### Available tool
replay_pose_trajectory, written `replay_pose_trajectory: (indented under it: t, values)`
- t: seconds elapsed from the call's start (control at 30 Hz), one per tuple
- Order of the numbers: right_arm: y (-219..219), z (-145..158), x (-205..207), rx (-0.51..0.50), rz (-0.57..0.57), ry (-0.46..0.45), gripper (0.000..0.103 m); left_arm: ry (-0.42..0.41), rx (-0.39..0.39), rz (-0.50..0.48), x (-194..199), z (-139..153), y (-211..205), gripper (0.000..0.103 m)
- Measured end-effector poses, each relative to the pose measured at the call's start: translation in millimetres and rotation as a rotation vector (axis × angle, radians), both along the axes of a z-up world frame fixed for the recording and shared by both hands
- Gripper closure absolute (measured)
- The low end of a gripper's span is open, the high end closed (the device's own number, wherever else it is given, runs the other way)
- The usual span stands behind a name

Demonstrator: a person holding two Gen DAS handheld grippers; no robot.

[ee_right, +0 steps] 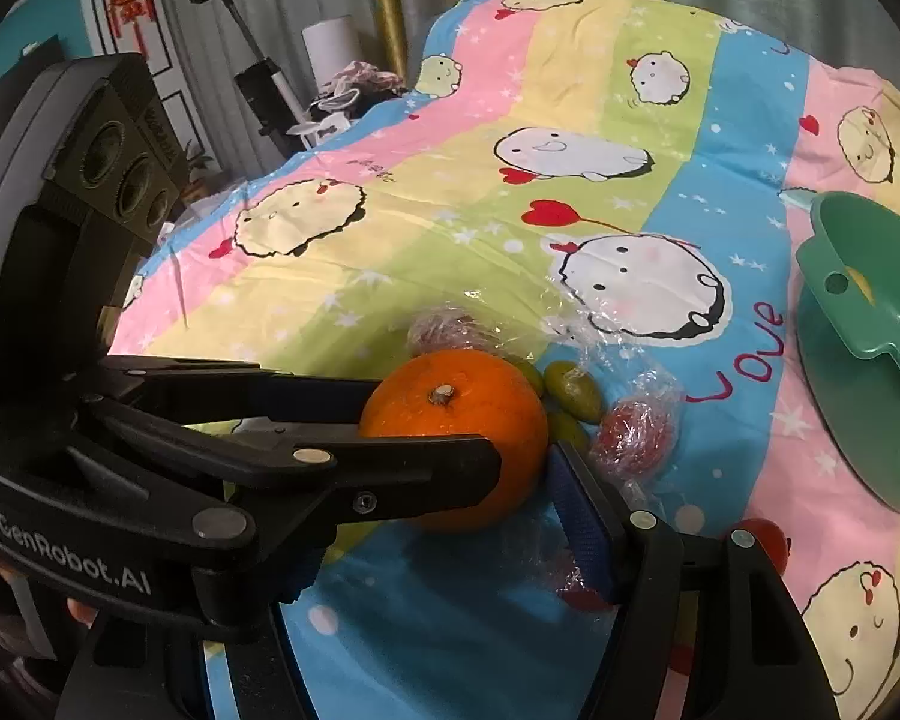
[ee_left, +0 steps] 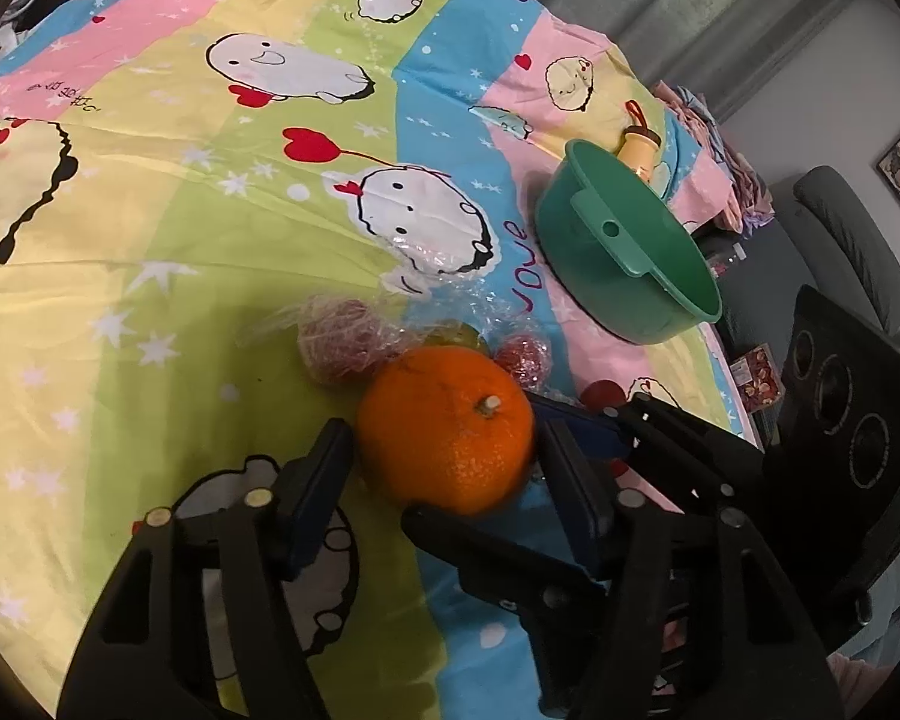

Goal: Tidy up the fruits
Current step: 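Close both grippers together around the orange, then lift the orange and carry it over the green basin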

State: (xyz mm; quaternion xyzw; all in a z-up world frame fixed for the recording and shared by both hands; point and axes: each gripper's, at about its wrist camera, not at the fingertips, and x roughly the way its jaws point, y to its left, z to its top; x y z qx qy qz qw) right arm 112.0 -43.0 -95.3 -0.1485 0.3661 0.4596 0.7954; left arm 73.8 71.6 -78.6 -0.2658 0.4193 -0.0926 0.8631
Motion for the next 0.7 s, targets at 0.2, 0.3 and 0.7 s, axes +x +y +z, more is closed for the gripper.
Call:
replay_pose_trajectory:
  t: [0.2,0.3,0.7]
  values:
    - [-2.1,-0.5,-1.0,0.016,-0.008,0.001,0.038,0.0,0.013,0.001,-0.4,1.2,-1.9,0.04]
    - [-5.3,1.6,-3.4,0.034,-0.017,0.011,0.038,-0.005,0.026,-0.001,-4.1,5.5,-3.4,0.04]
    - [-30.3,29.9,-31.8,0.113,-0.016,-0.02,0.038,-0.05,0.115,-0.006,-31.5,43.7,-28.0,0.04]
